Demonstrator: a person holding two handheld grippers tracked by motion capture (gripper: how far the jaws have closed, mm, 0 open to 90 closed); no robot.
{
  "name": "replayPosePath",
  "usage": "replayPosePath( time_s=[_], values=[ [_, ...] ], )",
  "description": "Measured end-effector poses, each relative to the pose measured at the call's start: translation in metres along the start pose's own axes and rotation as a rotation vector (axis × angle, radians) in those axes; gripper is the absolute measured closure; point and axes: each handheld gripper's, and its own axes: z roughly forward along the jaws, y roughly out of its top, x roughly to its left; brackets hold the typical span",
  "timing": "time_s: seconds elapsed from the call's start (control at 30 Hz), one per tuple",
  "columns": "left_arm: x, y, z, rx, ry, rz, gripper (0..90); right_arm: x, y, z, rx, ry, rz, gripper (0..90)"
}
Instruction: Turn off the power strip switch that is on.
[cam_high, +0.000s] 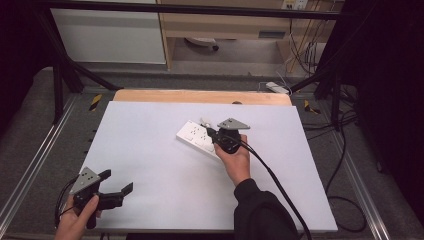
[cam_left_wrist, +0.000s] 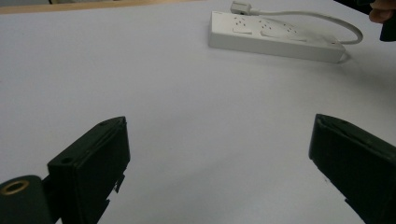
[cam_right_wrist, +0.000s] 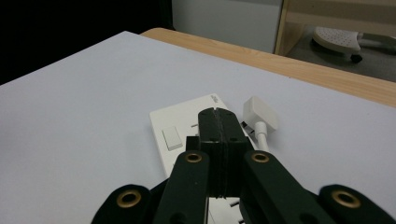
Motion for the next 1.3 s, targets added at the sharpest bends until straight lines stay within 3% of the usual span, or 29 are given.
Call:
replayPosePath(
  time_s=[0.33,1.13,1.3],
  values=[
    [0.000,0.000,0.000,0.001,-0.001,0.001,5.2,0.010,-0.009,0.013,0.017,-0.006,0.032,90.0],
    [0.000,0.000,0.000,0.002,-0.003,0.001,5.2,0.028,-0.021,0.045,0.096,-0.005,0.018,90.0],
    [0.000,0.000,0.000,0.000,-0.005,0.001,5.2,0.030,-0.021,0.049,0.110,-0.023,0.025,90.0]
  ],
)
